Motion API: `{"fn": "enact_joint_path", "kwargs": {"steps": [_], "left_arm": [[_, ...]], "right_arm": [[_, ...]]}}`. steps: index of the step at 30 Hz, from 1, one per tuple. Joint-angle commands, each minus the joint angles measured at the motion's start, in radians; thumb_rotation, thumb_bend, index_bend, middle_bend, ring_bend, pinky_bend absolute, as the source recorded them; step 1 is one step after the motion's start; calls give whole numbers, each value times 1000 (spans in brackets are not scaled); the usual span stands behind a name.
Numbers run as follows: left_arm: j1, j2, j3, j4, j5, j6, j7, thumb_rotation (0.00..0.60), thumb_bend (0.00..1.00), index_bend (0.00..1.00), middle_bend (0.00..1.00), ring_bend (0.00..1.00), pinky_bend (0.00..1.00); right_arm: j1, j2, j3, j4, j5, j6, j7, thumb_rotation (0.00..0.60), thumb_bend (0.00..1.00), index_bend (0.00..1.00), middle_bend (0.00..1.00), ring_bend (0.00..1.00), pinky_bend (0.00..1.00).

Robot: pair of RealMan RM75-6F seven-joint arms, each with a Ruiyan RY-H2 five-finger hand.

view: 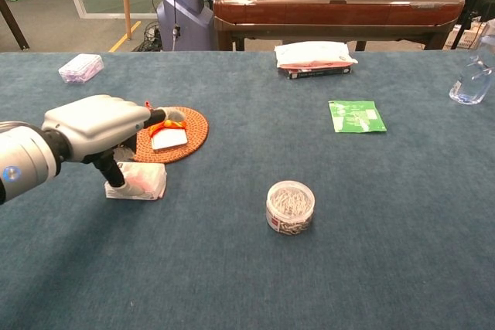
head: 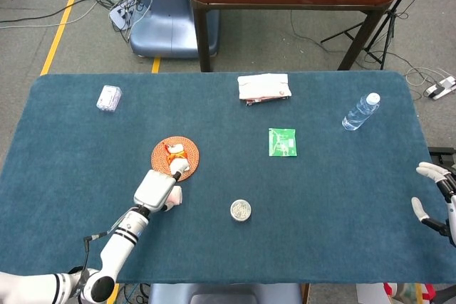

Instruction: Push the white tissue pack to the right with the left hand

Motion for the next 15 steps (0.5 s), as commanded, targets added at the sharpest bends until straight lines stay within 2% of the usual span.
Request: {"fn": "enact_joint_path", "kwargs": {"steps": [1,9,15], "left_arm": [[3,12,11,-18,2,16,18,600,0,79,1000,902,999],[34,109,32,-99,1,63,24,600,0,79,1000,902,999],[37,144,20,-74,-26,63,10,600,0,79,1000,902,999]], "right_arm": [[1,1,1,1,1,-1,1,600,351,284,268,174,308],[2,1,-1,-1,-2,-4,-1,600,351,285,267,174,308],[4,-1,-2,-3,-6,-6,-7,600,351,285,268,174,307]]}}
